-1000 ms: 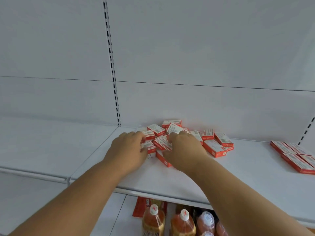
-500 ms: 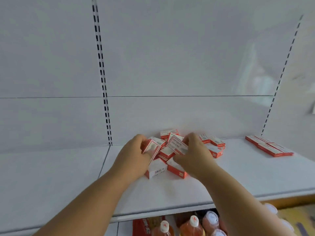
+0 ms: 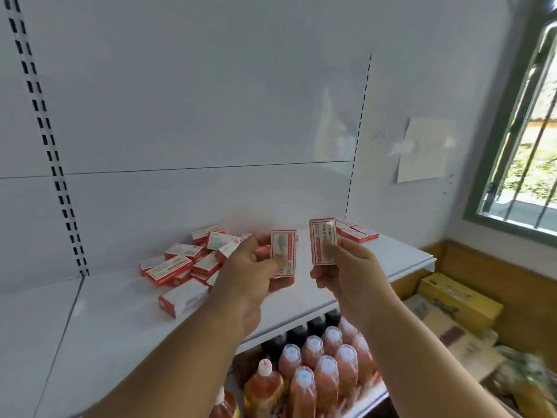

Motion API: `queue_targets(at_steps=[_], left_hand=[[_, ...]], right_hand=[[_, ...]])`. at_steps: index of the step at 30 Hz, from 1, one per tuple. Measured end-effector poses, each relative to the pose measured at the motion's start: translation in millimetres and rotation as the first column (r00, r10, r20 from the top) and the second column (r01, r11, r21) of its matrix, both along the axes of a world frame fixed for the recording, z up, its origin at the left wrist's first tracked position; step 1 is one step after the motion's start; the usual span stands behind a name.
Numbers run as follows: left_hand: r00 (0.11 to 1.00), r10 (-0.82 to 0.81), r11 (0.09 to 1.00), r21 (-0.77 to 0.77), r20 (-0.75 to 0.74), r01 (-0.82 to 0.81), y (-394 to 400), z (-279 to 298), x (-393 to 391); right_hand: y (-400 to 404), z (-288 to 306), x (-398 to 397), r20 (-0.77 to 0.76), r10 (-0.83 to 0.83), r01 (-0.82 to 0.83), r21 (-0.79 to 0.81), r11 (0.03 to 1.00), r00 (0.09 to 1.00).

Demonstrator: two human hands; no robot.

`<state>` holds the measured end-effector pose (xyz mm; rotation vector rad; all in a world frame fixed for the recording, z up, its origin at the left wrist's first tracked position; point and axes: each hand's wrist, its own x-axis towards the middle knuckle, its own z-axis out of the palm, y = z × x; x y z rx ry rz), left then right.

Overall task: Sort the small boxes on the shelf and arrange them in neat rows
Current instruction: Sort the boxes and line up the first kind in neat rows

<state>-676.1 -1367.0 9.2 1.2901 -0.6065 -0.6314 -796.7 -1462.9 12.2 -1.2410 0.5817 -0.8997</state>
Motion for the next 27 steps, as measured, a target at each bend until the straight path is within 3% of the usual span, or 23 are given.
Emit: queue_targets(at_steps=[7, 13, 20, 27], left_hand=[[0.977, -0.046, 0.995, 0.096, 0.207, 0.027, -100, -11, -74], [0.982, 0.003, 0.988, 0.152, 0.188, -0.032, -188, -15, -113], [0.976, 0.093, 0.953, 0.267, 0.195, -0.144, -256, -2, -71], [0.965, 0.081, 0.913, 0.37, 0.248, -0.172, -328, 12, -10]], right_hand=[[-91, -7, -91, -0.207, -0.102, 0.086, -0.081, 0.993, 0.973], [-183, 0, -124, -0.307, -0.043, -0.016, -0.186, 0.982, 0.951], [-280, 8, -76, -0.393, -0.069, -0.072, -0.333, 0.94, 0.917], [-360, 13, -1, -0.536, -0.115, -0.082, -0.33, 0.94, 0.836]])
